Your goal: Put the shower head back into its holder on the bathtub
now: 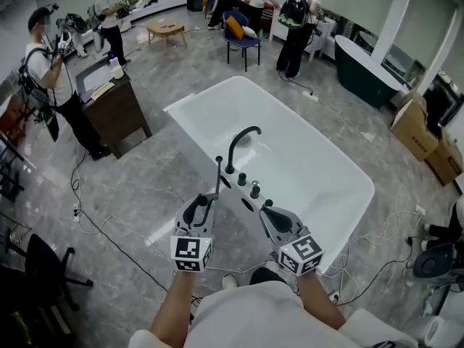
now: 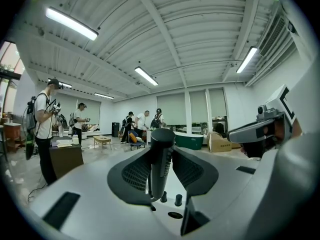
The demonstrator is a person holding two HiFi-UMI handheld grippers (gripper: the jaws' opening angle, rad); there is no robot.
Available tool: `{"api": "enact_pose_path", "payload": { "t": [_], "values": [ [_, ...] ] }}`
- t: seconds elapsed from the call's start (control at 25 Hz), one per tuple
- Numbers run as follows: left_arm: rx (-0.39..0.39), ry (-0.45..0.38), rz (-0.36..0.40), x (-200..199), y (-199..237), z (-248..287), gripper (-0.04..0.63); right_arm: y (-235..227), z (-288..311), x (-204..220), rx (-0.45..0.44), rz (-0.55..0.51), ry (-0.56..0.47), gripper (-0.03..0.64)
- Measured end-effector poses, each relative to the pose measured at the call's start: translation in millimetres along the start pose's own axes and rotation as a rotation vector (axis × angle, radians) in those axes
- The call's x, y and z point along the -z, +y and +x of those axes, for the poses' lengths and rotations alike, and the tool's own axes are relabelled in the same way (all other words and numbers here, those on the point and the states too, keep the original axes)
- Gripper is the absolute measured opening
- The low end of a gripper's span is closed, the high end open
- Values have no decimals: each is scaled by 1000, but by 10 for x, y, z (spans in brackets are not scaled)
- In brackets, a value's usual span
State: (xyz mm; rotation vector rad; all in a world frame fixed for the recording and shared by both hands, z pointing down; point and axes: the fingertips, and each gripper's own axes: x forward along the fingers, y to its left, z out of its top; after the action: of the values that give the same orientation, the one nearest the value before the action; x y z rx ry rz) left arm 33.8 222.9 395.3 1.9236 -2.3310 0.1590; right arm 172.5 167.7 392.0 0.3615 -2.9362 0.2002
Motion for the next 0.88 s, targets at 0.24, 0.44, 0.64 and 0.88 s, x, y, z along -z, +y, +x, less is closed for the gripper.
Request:
{"api": "enact_pose_path", "payload": {
  "t": [0.24,0.44,0.64,0.88],
  "values": [
    [11,-19,0,-124,35,65,140,-2,63,3,2,4,10,18],
    [10,-28,1,-171,92,133,140,-94,191,9,3,15,5,18],
    [15,-23,23,-201,224,275,140,-157,443,-56,-16,19,-15,18],
    [7,-28,27,-282,406,575,140,-474,783,-140,-24,23,-30,18]
  ]
}}
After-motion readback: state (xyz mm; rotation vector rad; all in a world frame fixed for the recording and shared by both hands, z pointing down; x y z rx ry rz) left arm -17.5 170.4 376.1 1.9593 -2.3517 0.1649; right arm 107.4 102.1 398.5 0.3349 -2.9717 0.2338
